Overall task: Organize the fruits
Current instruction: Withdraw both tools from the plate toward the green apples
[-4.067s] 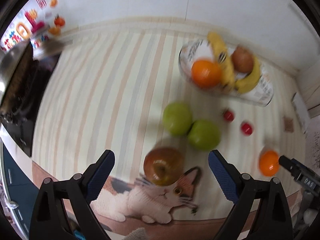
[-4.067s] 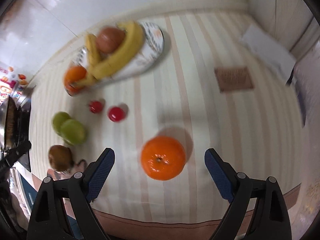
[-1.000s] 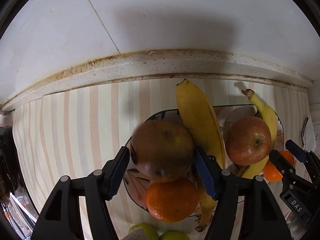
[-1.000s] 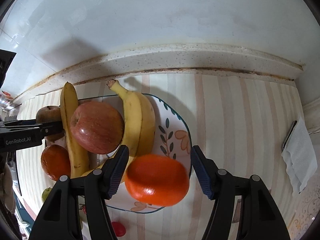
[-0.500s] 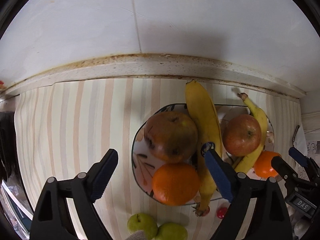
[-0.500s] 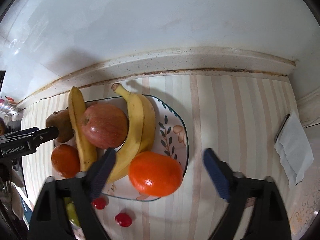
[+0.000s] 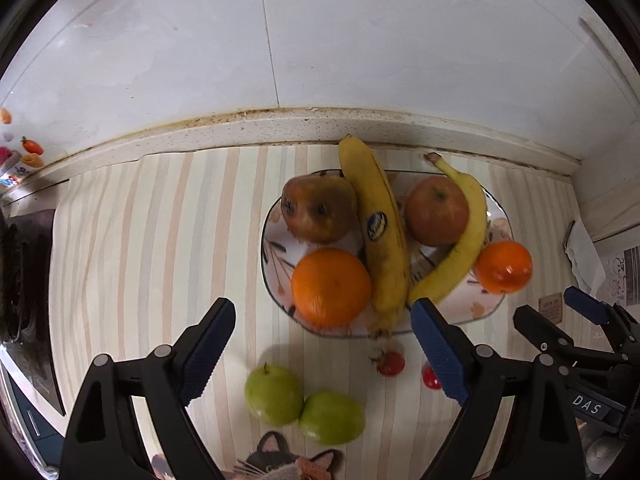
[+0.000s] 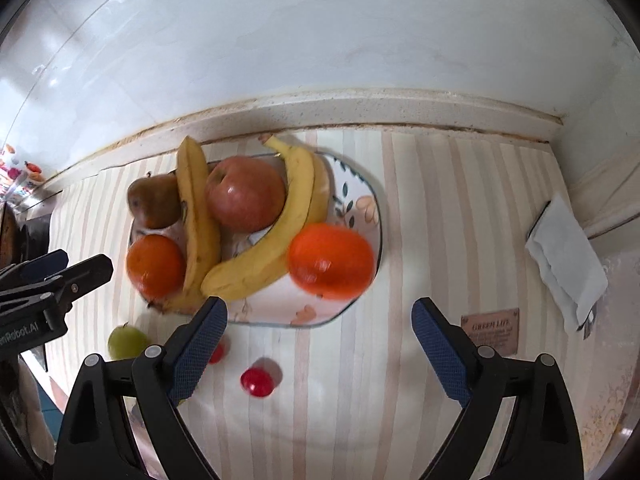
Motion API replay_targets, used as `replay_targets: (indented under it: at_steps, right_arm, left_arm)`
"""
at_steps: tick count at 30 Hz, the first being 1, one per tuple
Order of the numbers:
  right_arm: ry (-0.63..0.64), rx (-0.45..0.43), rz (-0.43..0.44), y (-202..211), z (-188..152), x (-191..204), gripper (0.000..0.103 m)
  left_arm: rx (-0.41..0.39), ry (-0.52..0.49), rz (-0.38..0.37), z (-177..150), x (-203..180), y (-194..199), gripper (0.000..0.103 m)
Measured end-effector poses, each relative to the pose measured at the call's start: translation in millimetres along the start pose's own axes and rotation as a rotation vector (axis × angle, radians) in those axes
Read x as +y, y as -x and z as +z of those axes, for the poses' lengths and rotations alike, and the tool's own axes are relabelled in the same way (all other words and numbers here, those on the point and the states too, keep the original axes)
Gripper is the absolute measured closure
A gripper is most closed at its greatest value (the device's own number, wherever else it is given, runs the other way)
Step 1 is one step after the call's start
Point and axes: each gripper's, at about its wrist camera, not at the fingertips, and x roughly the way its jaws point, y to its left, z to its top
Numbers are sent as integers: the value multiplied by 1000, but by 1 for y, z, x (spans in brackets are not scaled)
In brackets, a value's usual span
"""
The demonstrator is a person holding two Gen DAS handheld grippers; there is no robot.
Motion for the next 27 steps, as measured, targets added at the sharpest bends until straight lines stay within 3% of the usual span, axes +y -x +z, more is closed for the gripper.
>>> replay_targets:
  at_steps: [9, 16, 27]
  right_arm:
    - [17, -98, -5, 52, -34, 10, 7]
    - [36, -229, -23, 110, -59, 16, 7]
    - [34, -364, -30, 178, -106, 22, 7]
  left_arm:
    - [-121, 0, 9, -32, -7, 46, 13]
    - [-247, -11, 19, -60, -10, 96, 13]
    - [-363, -39, 30, -102, -14, 147, 13]
